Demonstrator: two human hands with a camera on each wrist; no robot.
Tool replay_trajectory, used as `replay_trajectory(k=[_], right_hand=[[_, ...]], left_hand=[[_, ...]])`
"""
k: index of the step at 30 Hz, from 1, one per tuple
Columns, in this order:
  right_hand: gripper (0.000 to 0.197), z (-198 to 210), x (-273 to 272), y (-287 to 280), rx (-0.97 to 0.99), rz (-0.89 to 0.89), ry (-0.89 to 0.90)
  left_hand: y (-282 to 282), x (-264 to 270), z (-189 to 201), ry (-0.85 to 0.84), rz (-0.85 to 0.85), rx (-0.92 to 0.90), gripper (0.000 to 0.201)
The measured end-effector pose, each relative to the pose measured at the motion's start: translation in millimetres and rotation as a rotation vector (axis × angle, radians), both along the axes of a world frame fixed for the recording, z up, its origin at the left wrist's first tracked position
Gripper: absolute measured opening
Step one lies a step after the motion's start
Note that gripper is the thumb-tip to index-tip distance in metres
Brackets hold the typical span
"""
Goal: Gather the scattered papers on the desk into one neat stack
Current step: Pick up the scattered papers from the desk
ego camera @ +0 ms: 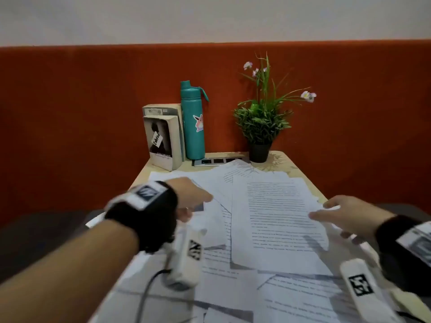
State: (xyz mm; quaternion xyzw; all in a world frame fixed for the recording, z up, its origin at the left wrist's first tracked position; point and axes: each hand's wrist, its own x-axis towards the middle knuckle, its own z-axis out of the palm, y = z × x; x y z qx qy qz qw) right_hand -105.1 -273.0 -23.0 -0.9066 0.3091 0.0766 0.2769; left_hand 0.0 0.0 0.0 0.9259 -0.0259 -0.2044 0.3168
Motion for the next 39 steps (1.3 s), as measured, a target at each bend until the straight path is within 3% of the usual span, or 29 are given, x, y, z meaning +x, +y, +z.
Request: replay_trajectory(k=[2, 7, 12, 15, 21, 24, 27, 29, 31, 32, 34, 37, 39], right_hand=[[0.054, -12.2, 12.3, -1.3, 0.057, -0.032, 0.081], [0.049, -35.3, 28.8, -15.4, 0.071, -0.012, 0.115], [0.075, -34.2, 29.1, -19.0, 0.113, 0.010, 0.140], [0.078, -36.4, 28.8, -20.2, 0.108, 0.032, 0.135], [0.085, -35.4, 22.6, -20.5, 0.156, 0.019, 0.113], [0.106, -27.4, 17.4, -27.1, 0.229, -0.060, 0.036], [0.118, -11.8, 23.5, -34.9, 0.230, -0.177, -0.228], [0.124, 0.1, 31.7, -37.8, 0.339, -0.151, -0.393], [0.141, 8.0, 39.3, -33.0, 0.564, -0.069, -0.436], [0.141, 7.5, 42.8, -29.0, 0.696, -0.022, -0.432], [0.114, -0.9, 48.6, -21.0, 0.857, 0.088, -0.376], [0.050, -22.8, 59.3, -15.8, 0.893, 0.089, -0.344], [0.038, -36.6, 64.0, -18.8, 0.959, 0.030, -0.336]], left_hand=[[-22.7, 12.1, -9.5, 0.059, 0.023, -0.018, 0.042], [-67.3, 34.3, -26.9, 0.097, 0.069, -0.123, 0.050], [-86.5, 48.5, -36.7, 0.218, 0.187, -0.318, 0.051], [-95.0, 57.7, -54.0, 0.151, 0.170, -0.392, 0.032], [-95.7, 58.6, -51.0, 0.009, 0.074, -0.420, 0.041], [-75.8, 57.6, -34.0, -0.121, -0.003, -0.420, 0.029], [-49.4, 52.6, -10.2, -0.161, -0.096, -0.496, 0.016], [-37.4, 48.0, -0.9, -0.142, -0.153, -0.540, 0.018], [-30.5, 43.3, 0.9, -0.093, -0.176, -0.608, 0.032], [-28.3, 38.9, 0.1, -0.038, -0.177, -0.663, 0.037], [-25.9, 32.4, -4.4, 0.041, -0.168, -0.703, 0.035], [-16.8, 29.5, -7.2, -0.045, -0.040, -0.494, 0.024], [7.3, 39.4, -10.8, -0.146, 0.142, -0.310, 0.031]])
